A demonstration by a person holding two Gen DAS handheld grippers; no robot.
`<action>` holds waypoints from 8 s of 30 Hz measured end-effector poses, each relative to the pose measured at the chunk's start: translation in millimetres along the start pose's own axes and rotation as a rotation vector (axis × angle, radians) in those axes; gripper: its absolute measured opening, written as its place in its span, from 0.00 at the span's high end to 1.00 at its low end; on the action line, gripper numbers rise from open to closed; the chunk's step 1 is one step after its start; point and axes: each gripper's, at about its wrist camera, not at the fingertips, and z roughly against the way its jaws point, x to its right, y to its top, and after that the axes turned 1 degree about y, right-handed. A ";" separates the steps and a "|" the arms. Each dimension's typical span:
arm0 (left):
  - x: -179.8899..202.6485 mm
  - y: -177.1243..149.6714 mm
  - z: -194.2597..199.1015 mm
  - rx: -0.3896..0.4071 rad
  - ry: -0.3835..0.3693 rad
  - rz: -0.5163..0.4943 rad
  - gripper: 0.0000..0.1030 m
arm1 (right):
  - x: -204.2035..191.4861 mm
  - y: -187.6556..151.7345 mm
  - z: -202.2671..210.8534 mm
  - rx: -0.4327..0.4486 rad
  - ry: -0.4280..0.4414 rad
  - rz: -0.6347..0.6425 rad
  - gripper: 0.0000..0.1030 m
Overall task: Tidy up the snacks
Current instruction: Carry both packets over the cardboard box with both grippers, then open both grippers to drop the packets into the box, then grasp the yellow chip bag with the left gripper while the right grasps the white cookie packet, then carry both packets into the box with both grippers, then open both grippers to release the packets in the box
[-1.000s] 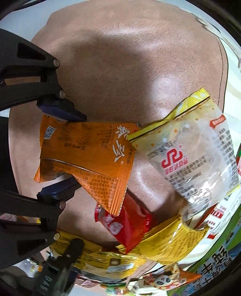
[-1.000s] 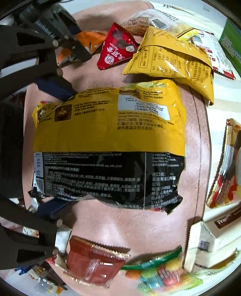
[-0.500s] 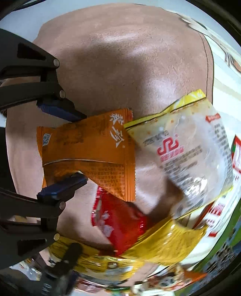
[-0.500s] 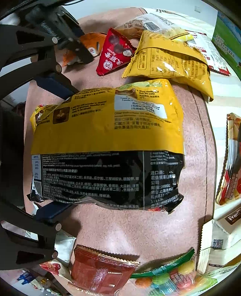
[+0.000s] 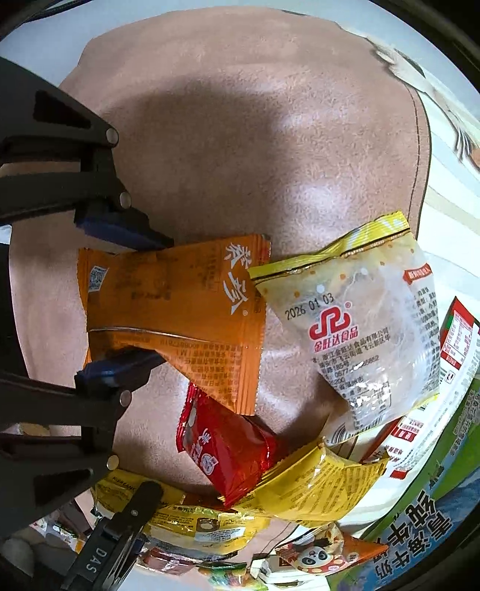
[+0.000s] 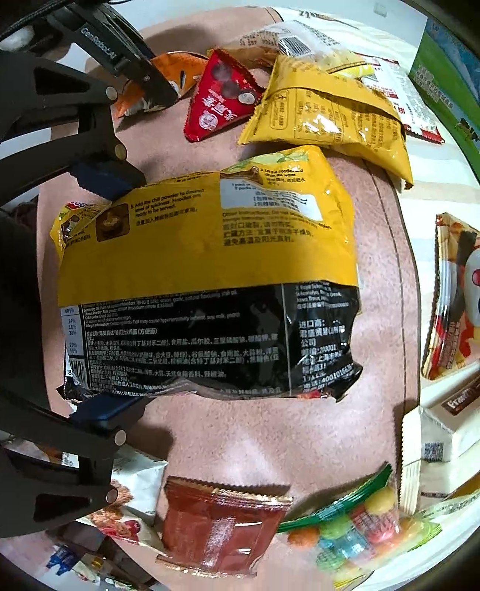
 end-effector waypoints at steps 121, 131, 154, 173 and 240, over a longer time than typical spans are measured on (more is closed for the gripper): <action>101.5 33.4 88.6 0.087 0.101 -0.173 0.07 | 203.4 -5.0 85.8 -0.014 0.068 -0.004 0.01; 112.8 26.2 60.0 0.041 0.136 -0.196 0.07 | 211.9 -47.2 7.4 -0.091 0.047 -0.131 0.03; 137.0 66.8 6.9 -0.064 0.076 -0.165 0.48 | 150.4 12.5 30.3 -0.019 0.163 0.037 0.33; 127.2 40.1 -7.0 -0.063 0.061 -0.082 0.49 | 116.9 46.1 8.8 -0.002 0.058 0.038 0.33; 132.8 245.5 124.1 0.007 -0.131 -0.095 0.05 | 69.2 277.6 153.2 0.080 0.067 0.240 0.04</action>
